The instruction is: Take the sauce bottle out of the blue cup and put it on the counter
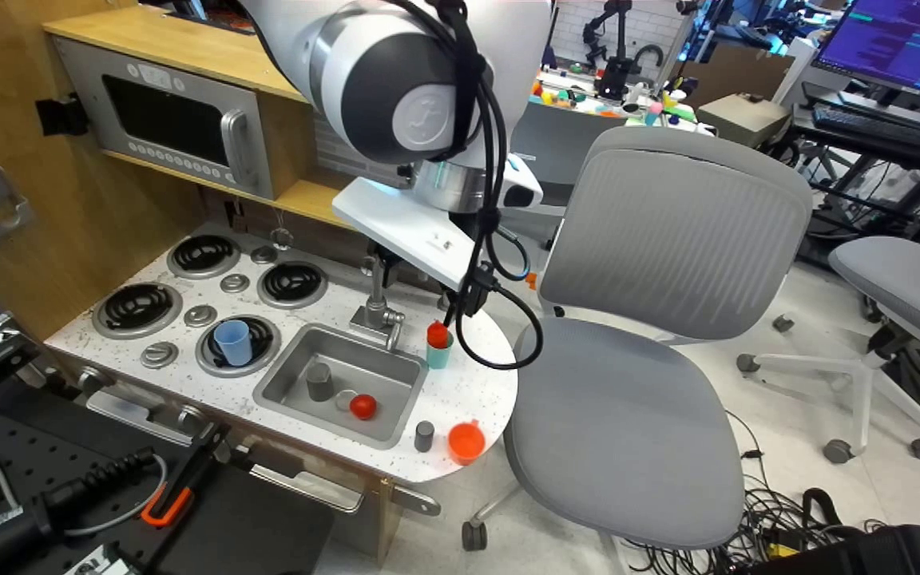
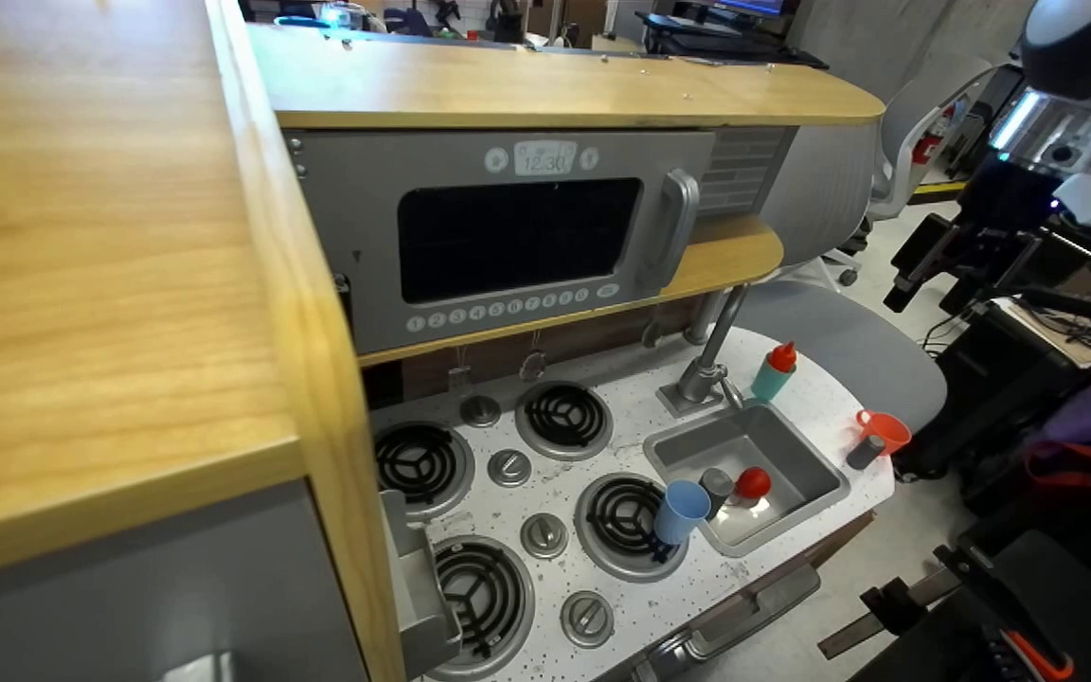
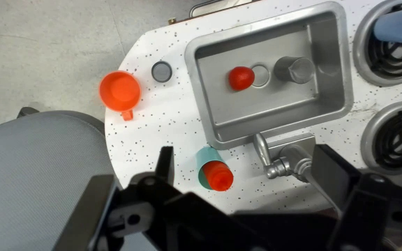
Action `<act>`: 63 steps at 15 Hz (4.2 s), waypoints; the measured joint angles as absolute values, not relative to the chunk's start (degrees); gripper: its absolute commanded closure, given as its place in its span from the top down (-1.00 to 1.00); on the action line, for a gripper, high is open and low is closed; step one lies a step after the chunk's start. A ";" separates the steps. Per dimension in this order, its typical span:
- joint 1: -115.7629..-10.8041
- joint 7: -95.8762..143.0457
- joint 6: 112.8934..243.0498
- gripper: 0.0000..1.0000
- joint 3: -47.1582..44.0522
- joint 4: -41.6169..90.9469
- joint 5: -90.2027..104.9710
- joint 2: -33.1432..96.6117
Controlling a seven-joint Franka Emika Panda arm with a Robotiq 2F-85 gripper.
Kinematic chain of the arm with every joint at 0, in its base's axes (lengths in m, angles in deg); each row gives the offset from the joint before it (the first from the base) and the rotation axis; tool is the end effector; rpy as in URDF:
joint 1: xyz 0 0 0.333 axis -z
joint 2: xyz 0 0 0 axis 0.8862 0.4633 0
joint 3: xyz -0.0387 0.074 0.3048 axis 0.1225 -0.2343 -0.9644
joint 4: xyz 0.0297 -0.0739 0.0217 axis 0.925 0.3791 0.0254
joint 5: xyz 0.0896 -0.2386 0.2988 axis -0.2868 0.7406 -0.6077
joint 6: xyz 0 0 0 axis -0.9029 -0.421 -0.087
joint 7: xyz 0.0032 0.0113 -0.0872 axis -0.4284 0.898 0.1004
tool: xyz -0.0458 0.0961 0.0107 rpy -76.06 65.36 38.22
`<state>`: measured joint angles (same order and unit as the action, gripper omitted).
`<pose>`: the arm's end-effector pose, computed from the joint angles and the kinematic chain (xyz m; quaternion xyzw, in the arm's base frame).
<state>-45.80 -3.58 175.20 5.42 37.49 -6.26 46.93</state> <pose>0.5706 -0.2850 0.2259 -0.9945 0.0963 0.0265 0.0310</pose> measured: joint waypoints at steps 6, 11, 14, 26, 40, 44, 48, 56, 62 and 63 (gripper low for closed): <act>-45.01 -5.40 180.60 1.00 5.35 31.36 5.31 55.32; -44.60 -5.78 183.28 1.00 4.35 26.72 7.76 61.75; -43.87 -5.78 183.28 1.00 2.41 23.75 7.69 64.67; -43.60 -5.54 181.76 1.00 -1.47 13.49 7.68 73.16; -43.65 -5.05 181.69 1.00 -1.66 8.61 7.39 77.86; -42.82 -5.04 182.15 0.50 -3.28 8.72 6.59 77.93; -42.61 -5.02 182.72 -0.17 -3.97 8.71 5.04 78.03; -41.45 -4.63 183.86 -0.74 -3.89 6.81 4.98 77.83; -39.02 -4.25 184.85 -0.74 -4.14 12.35 3.64 73.26; -38.56 -4.27 185.31 -0.74 -4.38 14.10 2.75 71.83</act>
